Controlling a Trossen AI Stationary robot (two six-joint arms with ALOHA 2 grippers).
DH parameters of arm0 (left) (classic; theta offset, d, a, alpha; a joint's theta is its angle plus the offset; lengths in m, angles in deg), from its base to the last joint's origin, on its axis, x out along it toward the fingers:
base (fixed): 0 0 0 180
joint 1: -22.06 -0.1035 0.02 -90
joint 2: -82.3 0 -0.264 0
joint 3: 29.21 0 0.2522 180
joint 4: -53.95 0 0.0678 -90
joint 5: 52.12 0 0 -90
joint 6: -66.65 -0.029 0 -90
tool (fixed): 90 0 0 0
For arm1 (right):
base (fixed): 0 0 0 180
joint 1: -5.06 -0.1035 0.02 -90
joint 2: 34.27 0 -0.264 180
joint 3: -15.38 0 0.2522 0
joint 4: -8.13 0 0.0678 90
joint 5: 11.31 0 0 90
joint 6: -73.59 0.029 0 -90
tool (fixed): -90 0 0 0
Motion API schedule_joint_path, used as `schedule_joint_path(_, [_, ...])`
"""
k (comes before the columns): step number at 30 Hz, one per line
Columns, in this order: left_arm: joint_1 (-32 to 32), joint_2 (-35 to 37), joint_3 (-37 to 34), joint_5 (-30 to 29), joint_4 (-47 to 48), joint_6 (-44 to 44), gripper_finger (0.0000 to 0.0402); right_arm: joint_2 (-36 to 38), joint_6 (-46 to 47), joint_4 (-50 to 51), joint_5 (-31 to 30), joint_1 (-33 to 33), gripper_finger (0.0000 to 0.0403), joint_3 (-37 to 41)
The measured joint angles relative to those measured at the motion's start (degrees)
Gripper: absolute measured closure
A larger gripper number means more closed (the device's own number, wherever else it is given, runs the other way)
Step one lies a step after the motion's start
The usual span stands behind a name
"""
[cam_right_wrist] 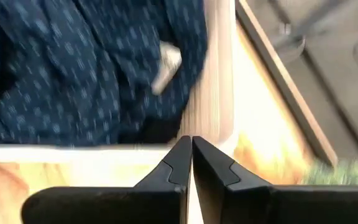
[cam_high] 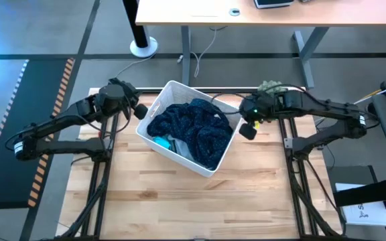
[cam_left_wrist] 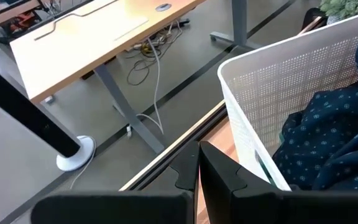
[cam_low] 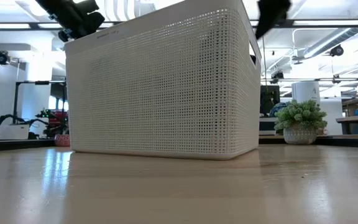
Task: Sort clothes
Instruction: Move the white bin to the middle top of the table
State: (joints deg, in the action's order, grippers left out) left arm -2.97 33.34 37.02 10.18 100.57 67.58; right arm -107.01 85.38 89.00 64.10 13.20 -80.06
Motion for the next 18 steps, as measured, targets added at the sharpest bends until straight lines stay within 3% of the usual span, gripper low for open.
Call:
schedule_joint_path(7, [-0.07,0.14,0.00,0.40,0.15,0.68,0.0402,0.73,7.93,2.67,2.58,0.02,0.0403,5.67])
schedule_joint_path(9, [-0.11,-0.15,0.00,2.93,0.14,1.24,0.0401,0.63,7.68,1.09,2.59,0.09,0.0403,8.50])
schedule_joint_path(18, [-0.09,-0.80,-3.85,8.52,-1.96,2.00,0.0401,0.72,3.78,-16.80,2.42,6.72,0.0403,20.70])
